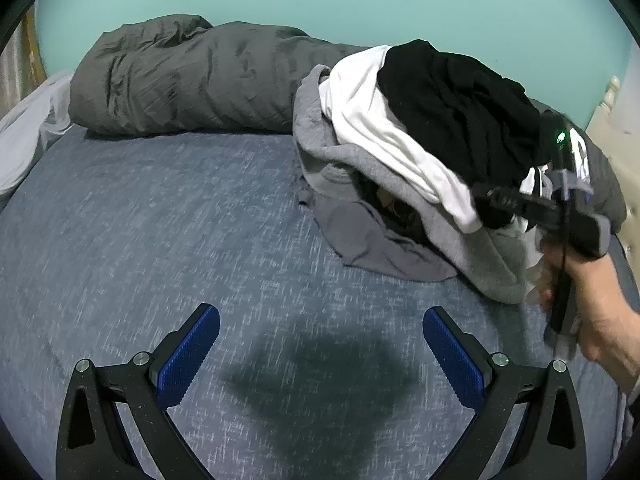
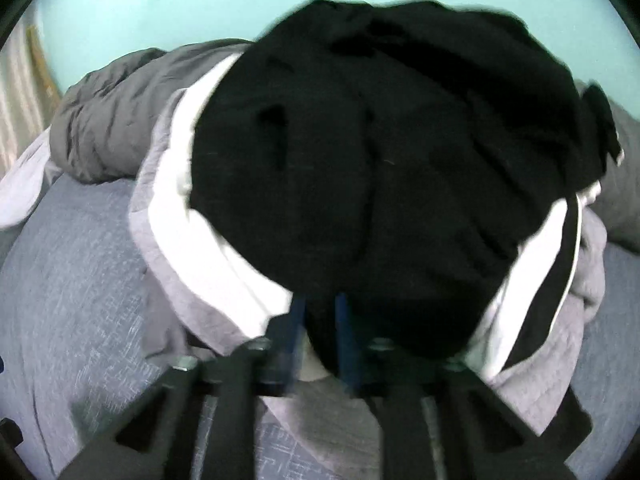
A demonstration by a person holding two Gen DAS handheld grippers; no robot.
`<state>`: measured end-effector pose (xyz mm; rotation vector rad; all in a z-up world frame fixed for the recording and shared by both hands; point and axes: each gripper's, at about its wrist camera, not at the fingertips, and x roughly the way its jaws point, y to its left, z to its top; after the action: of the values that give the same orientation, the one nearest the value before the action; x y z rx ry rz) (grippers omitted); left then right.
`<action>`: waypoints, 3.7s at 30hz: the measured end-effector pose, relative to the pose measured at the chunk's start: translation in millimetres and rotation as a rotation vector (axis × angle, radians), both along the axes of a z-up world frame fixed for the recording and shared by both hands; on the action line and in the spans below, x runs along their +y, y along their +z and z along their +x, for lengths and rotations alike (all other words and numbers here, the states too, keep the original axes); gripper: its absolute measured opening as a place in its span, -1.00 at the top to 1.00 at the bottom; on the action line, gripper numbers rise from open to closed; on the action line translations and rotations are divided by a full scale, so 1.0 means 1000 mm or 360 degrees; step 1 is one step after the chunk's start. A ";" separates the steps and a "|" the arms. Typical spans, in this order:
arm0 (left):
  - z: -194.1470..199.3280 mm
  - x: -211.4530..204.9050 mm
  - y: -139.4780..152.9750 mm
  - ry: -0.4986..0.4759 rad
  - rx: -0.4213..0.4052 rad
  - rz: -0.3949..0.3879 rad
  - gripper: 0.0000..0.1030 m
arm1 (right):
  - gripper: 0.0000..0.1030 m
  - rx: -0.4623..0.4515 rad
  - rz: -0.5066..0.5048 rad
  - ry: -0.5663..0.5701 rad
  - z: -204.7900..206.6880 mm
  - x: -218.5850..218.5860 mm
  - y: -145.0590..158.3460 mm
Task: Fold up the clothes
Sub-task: 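Lift the black sweatshirt off the pile with the right gripper, then lower the black sweatshirt onto the open sheet with the right gripper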
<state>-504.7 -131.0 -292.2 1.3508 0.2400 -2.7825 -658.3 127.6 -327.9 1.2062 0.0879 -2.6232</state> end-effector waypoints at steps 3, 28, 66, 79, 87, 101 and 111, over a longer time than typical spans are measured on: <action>0.017 -0.003 -0.002 0.0003 0.0003 0.0013 -1.00 | 0.88 0.0073 -0.0032 -0.0010 0.015 0.006 0.014; 0.190 -0.013 0.042 0.0018 0.0220 0.0060 -1.00 | 0.90 0.0424 -0.0327 0.0316 0.254 0.011 0.127; 0.483 -0.003 0.213 -0.0077 0.0596 0.0077 -1.00 | 0.91 0.0814 -0.0507 0.0456 0.617 0.027 0.402; 0.463 0.012 0.129 -0.0265 0.0355 0.0180 -1.00 | 0.89 0.0213 -0.0378 0.0252 0.523 0.028 0.219; 0.442 0.021 0.064 -0.0294 0.0160 0.0208 -1.00 | 0.34 -0.0005 -0.0238 0.0040 0.488 0.043 0.128; 0.373 0.078 0.013 -0.0462 -0.0013 0.0188 -1.00 | -0.09 -0.0112 -0.0370 -0.0199 0.500 0.171 0.062; 0.313 0.110 -0.007 -0.0577 -0.0112 0.0098 -1.00 | -0.09 -0.0410 -0.0330 -0.0167 0.495 0.162 -0.028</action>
<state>-191.5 -21.3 -299.7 1.6531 0.0852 -3.0258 -163.7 289.1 -355.7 1.4930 -0.2948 -2.4608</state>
